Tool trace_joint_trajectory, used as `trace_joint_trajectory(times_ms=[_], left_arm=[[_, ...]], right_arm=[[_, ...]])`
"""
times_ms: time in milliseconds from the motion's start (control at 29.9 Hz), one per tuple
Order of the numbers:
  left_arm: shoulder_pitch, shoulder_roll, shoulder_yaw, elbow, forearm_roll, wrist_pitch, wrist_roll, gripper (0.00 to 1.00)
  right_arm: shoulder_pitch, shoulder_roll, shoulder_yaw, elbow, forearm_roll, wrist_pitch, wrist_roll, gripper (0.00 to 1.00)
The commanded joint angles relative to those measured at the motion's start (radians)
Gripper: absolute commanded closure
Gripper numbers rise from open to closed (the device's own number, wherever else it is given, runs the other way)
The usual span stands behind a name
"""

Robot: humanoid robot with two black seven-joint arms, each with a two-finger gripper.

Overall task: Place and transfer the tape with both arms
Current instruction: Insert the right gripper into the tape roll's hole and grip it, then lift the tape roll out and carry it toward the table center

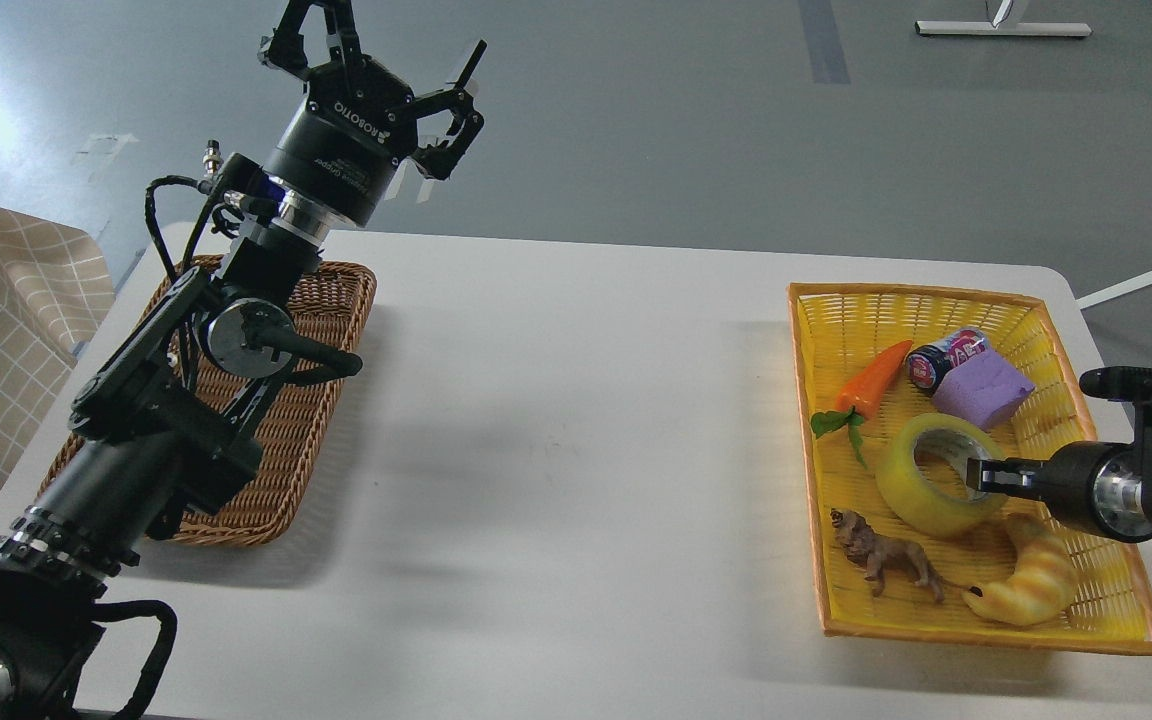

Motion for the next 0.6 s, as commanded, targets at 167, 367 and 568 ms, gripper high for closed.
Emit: trace_joint_trajectory(times_ms=[167, 367, 568], left_arm=[[0.000, -0.007, 0.002, 0.003, -0.001, 0.000, 0.000, 0.02], [0.000, -0.010, 0.002, 0.003, -0.001, 0.000, 0.000, 0.02], [0.000, -0.011, 0.003, 0.003, 0.001, 0.000, 0.000, 0.02]], right_arm=[[0.073, -0.012, 0.011, 0.015, 0.012, 0.000, -0.002, 1.00], [0.167, -0.058, 0.014, 0.047, 0.020, 0.000, 0.003, 1.00], [0.258, -0.051, 0.014, 0.067, 0.021, 0.000, 0.010, 1.00]])
